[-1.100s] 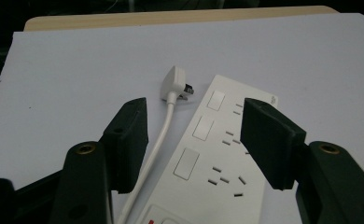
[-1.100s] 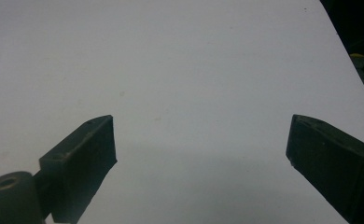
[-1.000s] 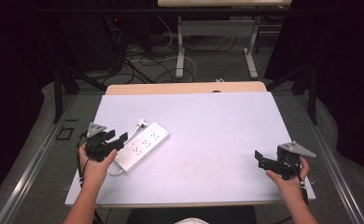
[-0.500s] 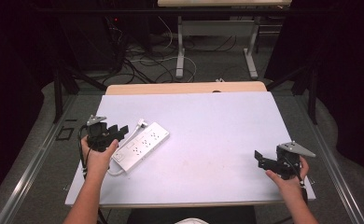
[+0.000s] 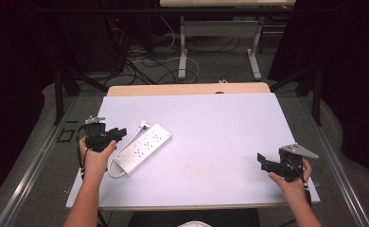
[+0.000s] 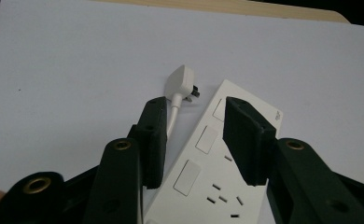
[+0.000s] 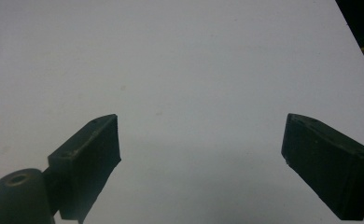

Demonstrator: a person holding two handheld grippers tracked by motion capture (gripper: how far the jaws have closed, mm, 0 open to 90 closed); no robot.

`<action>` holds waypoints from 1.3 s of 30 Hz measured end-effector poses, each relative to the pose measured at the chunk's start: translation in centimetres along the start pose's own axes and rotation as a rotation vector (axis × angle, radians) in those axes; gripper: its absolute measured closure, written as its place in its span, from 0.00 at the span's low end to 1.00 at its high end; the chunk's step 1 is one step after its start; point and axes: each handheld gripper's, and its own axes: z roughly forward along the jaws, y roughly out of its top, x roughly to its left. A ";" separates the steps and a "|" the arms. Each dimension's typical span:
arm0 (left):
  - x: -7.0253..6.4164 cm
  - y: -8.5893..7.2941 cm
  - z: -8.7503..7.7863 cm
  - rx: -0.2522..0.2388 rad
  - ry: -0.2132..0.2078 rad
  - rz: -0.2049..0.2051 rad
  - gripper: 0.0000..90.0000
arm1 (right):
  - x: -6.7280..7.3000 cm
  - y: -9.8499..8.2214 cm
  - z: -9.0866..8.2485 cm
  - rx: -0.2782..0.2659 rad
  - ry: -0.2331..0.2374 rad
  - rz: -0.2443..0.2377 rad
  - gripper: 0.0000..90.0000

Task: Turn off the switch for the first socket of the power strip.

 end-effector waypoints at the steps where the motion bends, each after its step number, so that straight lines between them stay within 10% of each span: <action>1: 0.0 0.0 0.0 0.000 0.000 0.000 0.69 | 0.0 0.0 0.0 -0.004 0.001 0.001 0.13; 27: 1.7 -1.5 -0.1 0.145 0.022 -0.016 0.90 | -0.2 0.2 -0.1 0.002 0.005 -0.003 0.16; 39: 0.4 -1.8 1.2 0.208 0.018 0.026 0.97 | -0.2 0.1 0.1 -0.001 0.013 0.008 0.17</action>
